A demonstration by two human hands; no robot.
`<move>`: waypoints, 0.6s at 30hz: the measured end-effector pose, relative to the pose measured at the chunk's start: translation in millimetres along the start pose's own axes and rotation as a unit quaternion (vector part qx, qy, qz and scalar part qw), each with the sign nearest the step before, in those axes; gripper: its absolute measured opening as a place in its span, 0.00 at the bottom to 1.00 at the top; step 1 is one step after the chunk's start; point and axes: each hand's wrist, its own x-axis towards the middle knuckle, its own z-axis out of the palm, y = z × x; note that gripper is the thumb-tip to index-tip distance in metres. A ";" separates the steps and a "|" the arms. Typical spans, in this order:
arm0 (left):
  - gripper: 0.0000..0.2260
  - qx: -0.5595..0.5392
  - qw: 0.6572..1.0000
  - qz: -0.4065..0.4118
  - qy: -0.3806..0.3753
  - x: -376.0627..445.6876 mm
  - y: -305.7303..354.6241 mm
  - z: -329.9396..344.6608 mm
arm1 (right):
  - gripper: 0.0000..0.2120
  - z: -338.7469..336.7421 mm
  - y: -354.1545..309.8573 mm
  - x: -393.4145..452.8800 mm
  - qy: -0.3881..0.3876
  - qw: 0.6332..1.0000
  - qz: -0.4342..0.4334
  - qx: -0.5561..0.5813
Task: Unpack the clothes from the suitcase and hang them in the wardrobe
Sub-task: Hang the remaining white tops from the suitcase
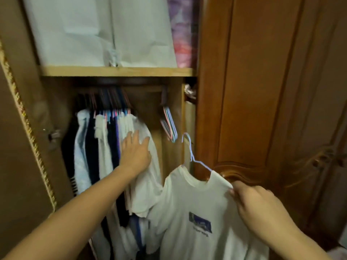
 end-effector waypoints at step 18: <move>0.40 -0.085 0.977 -0.127 -0.148 88.2 -99.2 -16.7 | 0.11 29.5 -185.6 285.7 0.197 0.977 -0.034 0.075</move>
